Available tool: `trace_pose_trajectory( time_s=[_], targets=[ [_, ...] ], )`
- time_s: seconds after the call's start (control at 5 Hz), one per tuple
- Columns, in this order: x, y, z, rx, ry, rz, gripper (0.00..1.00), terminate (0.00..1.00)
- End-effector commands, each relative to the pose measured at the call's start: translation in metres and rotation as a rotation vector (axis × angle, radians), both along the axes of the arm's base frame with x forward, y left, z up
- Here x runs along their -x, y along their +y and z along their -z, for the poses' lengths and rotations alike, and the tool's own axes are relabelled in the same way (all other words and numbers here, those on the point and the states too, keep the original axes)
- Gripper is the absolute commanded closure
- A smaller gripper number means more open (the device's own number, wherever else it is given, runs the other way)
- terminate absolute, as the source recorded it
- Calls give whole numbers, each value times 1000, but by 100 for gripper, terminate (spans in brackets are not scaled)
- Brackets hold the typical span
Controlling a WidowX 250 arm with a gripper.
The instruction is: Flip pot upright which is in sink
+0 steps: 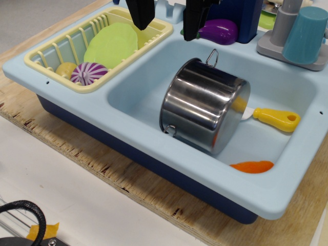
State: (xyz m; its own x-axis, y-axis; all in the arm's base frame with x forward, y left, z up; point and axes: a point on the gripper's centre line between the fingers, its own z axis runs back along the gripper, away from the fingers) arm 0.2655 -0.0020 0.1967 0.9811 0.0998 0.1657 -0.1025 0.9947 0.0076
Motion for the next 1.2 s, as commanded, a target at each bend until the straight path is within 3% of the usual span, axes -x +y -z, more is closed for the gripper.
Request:
trace_pose_trajectory(
  time_s=[0.0, 0.2, 0.4, 0.8, 1.0],
  targets=[
    [0, 0, 0, 0, 0, 0, 0, 0],
    [3, -1, 7, 156, -31, -51, 0, 0],
    [3, -3, 12, 269, -53, -85, 0, 0],
    [2, -8, 28, 376, -51, -107, 0, 0],
    [2, -11, 41, 412, -20, -111, 0, 0]
  ],
)
